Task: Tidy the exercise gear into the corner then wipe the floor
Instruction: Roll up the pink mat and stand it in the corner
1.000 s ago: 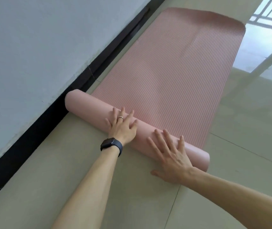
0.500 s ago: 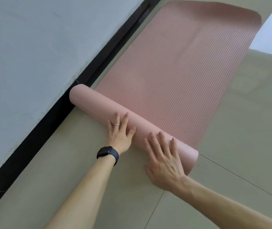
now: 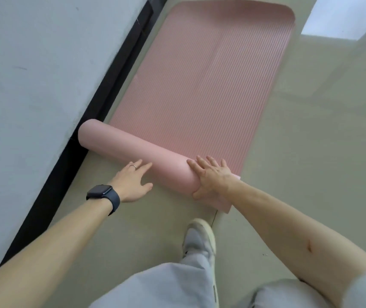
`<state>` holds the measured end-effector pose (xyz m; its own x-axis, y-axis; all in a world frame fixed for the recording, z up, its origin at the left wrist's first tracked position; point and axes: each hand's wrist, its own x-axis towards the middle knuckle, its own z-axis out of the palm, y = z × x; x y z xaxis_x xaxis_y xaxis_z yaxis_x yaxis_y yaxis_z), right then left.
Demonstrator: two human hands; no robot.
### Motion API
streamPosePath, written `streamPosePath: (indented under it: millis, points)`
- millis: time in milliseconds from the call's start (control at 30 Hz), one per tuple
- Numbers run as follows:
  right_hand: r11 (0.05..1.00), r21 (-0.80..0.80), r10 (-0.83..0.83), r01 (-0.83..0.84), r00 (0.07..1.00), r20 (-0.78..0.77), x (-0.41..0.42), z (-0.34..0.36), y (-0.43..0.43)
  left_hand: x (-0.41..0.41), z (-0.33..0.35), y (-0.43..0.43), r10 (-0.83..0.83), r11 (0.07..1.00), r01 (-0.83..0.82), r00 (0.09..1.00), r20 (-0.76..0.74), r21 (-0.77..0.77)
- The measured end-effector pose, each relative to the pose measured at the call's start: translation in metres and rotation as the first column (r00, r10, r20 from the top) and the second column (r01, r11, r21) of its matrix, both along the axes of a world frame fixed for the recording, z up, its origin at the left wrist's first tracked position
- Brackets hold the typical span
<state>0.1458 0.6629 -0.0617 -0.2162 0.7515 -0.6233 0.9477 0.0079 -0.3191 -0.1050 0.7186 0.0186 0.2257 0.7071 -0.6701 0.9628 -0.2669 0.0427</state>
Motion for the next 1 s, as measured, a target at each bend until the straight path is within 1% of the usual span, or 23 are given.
streamPosePath:
  millis: [33, 100, 200, 233, 267, 300, 333, 367, 400, 467, 533, 600, 667, 700, 733, 767, 867, 933, 1000]
  points:
    - [1.0, -0.021, -0.003, 0.003, 1.0, 0.016, 0.007, 0.004, 0.01, 0.003, -0.003, 0.009, -0.066, 0.997, 0.068, 0.996, -0.057, 0.031]
    - [0.998, -0.055, 0.01, -0.008, 0.999, 0.047, 0.02, 0.011, 0.029, 0.011, -0.015, 0.024, -0.146, 0.985, 0.154, 0.984, -0.101, 0.076]
    - [0.999, -0.046, -0.027, 0.029, 0.999, 0.046, 0.035, 0.017, 0.051, 0.025, -0.042, 0.042, -0.157, 0.973, 0.168, 0.984, -0.079, 0.159]
    - [0.999, 0.018, -0.046, 0.045, 0.998, 0.032, 0.038, 0.019, 0.054, 0.031, -0.048, 0.051, -0.14, 0.97, 0.147, 0.989, -0.048, 0.192]
    - [0.988, 0.149, -0.05, 0.047, 0.999, 0.019, 0.04, 0.021, 0.052, 0.039, -0.054, 0.06, -0.124, 0.968, 0.122, 0.992, -0.007, 0.22]
    - [0.95, 0.311, -0.044, 0.035, 0.999, 0.024, 0.043, 0.02, 0.05, 0.051, -0.061, 0.072, -0.112, 0.964, 0.102, 0.993, 0.03, 0.247]
    - [0.891, 0.452, -0.054, 0.028, 0.998, 0.044, 0.044, 0.018, 0.045, 0.064, -0.068, 0.087, -0.1, 0.958, 0.082, 0.993, 0.056, 0.274]
    - [0.832, 0.552, -0.097, 0.057, 0.994, 0.044, 0.041, 0.017, 0.037, 0.081, -0.074, 0.105, -0.093, 0.952, 0.068, 0.993, 0.07, 0.298]
    - [0.793, 0.598, -0.153, 0.117, 0.988, 0.01, 0.036, 0.013, 0.029, 0.099, -0.079, 0.124, -0.086, 0.947, 0.058, 0.993, 0.077, 0.315]
    - [0.809, 0.546, -0.216, 0.216, 0.974, -0.064, 0.016, 0.006, 0.012, 0.135, -0.087, 0.158, -0.058, 0.94, 0.027, 0.995, 0.082, 0.341]
    - [0.84, 0.478, -0.243, 0.258, 0.965, -0.093, 0.002, -0.002, 0.008, 0.165, -0.093, 0.184, -0.033, 0.915, -0.018, 0.992, 0.12, 0.403]
    - [0.836, 0.476, -0.274, 0.272, 0.959, -0.066, 0.005, -0.012, 0.019, 0.185, -0.092, 0.196, -0.024, 0.866, -0.114, 0.963, 0.269, 0.487]
    - [0.835, 0.483, -0.282, 0.265, 0.959, -0.039, 0.024, -0.022, 0.041, 0.189, -0.085, 0.199, -0.032, 0.788, -0.259, 0.889, 0.457, 0.559]
    - [0.838, 0.482, -0.28, 0.258, 0.96, -0.026, 0.034, -0.024, 0.054, 0.185, -0.082, 0.198, -0.051, 0.753, -0.308, 0.854, 0.518, 0.581]
    - [0.845, 0.475, -0.278, 0.247, 0.961, -0.006, 0.045, -0.026, 0.069, 0.178, -0.082, 0.196, -0.086, 0.739, -0.313, 0.835, 0.544, 0.597]
    - [0.852, 0.465, -0.281, 0.24, 0.96, 0.02, 0.055, -0.025, 0.083, 0.168, -0.083, 0.193, -0.132, 0.743, -0.275, 0.833, 0.537, 0.61]
    - [0.877, 0.418, -0.299, 0.238, 0.95, 0.086, 0.092, -0.018, 0.13, 0.138, -0.105, 0.197, -0.241, 0.765, -0.116, 0.861, 0.449, 0.633]
    - [0.889, 0.381, -0.301, 0.255, 0.952, 0.064, 0.12, -0.012, 0.158, 0.129, -0.122, 0.205, -0.253, 0.753, -0.098, 0.87, 0.423, 0.651]
    - [0.913, 0.301, -0.294, 0.275, 0.955, 0.021, 0.143, -0.003, 0.182, 0.136, -0.132, 0.218, -0.248, 0.76, -0.084, 0.878, 0.408, 0.644]
